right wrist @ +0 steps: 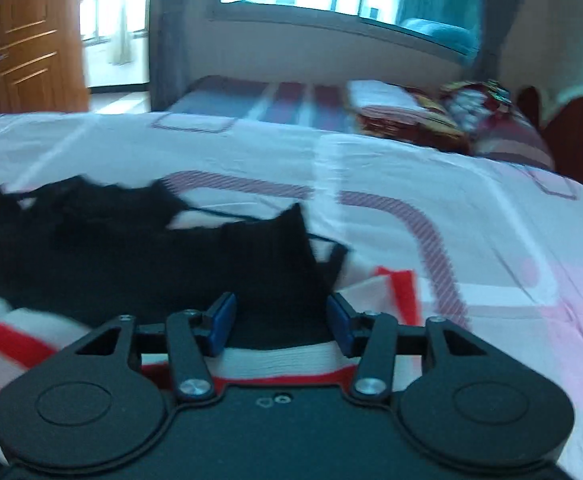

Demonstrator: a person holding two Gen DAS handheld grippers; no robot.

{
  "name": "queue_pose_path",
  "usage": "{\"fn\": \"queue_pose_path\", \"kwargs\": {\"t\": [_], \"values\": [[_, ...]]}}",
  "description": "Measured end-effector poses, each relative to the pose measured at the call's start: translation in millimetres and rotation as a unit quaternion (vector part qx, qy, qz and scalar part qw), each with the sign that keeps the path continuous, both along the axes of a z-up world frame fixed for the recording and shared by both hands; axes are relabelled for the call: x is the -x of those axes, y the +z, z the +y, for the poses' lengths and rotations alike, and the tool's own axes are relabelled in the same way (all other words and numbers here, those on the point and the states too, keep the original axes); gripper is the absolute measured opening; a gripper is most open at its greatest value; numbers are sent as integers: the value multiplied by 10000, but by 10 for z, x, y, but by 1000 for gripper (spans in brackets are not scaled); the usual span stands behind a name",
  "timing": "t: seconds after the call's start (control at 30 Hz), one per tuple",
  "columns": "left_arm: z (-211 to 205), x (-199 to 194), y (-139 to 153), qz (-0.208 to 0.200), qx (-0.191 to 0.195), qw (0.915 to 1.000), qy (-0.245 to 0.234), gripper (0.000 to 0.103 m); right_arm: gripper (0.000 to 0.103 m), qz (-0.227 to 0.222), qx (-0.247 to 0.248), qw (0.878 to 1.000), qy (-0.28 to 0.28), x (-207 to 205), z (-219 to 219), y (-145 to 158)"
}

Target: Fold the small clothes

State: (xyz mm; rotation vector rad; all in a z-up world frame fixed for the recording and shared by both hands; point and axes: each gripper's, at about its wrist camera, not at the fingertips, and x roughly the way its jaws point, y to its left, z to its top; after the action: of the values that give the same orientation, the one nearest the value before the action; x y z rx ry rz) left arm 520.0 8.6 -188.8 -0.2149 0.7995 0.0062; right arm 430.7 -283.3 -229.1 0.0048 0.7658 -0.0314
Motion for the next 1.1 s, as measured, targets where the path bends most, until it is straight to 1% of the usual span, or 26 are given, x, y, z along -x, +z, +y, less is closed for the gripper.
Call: {"fn": "queue_pose_path", "kwargs": {"t": [0.03, 0.07, 0.1, 0.23, 0.33, 0.4, 0.47, 0.5, 0.53, 0.6, 0.63, 0.67, 0.7, 0.73, 0.77, 0.8, 0.83, 0.9, 0.97, 1.03, 1.1], "values": [[-13, 53, 37, -59, 7, 10000, 47, 10, 50, 36, -126, 9999, -54, 1, -37, 7], [-39, 130, 81, -176, -83, 9998, 64, 10, 50, 54, -122, 9999, -103, 28, -34, 44], [-75, 206, 128, -274, -163, 9995, -10, 10, 47, -1, -155, 9999, -60, 93, -8, 104], [-228, 494, 258, -480, -161, 9973, -524, 10, 47, -219, -323, 9985, 385, 399, 171, 278], [-355, 717, 259, -433, -77, 9956, -822, 10, 46, -286, -349, 9967, 681, 559, 390, 335], [-371, 825, 197, -350, -173, 9960, -808, 10, 47, -303, -190, 9959, 826, 655, 531, 328], [-283, 891, 46, -153, -313, 9974, -630, 10, 48, -275, -2, 9961, 842, 753, 587, 266], [-226, 918, 7, -194, -295, 9979, -541, 10, 48, -258, 77, 9961, 835, 812, 578, 214], [-177, 930, -25, -245, -316, 9980, -484, 9, 50, -260, 101, 9963, 808, 856, 556, 189], [-133, 912, -28, -233, -336, 9980, -481, 9, 57, -310, 31, 9975, 631, 946, 443, 152], [-118, 907, -1, -169, -285, 9985, -439, 9, 66, -325, -20, 9980, 541, 943, 370, 124], [-93, 918, 47, -111, -200, 9992, -315, 10, 71, -328, -62, 9984, 457, 932, 298, 84], [-83, 961, 85, -160, -154, 9995, -245, 10, 71, -288, -206, 9987, 357, 929, 241, 77], [-92, 1039, 135, -262, -206, 9991, -243, 10, 70, -212, -310, 9990, 252, 933, 225, 116], [-102, 1092, 150, -322, -259, 9987, -303, 10, 56, -237, -300, 9991, 203, 955, 256, 192], [-107, 1138, 153, -377, -299, 9981, -395, 10, 49, -357, -250, 9987, 262, 1008, 307, 267], [-129, 1189, 148, -433, -343, 9973, -478, 10, 45, -434, -212, 9984, 310, 1061, 348, 312], [-182, 1246, 122, -506, -466, 9958, -602, 10, 42, -583, -304, 9972, 367, 1208, 411, 379], [-213, 1279, 110, -550, -569, 9948, -641, 10, 35, -462, -361, 9971, 478, 1278, 471, 338], [-183, 1263, 68, -485, -612, 9952, -590, 10, 34, -320, -235, 9973, 616, 1295, 552, 245], [-148, 1248, 40, -476, -702, 9948, -565, 10, 35, -225, -157, 9978, 601, 1311, 554, 128]]}}
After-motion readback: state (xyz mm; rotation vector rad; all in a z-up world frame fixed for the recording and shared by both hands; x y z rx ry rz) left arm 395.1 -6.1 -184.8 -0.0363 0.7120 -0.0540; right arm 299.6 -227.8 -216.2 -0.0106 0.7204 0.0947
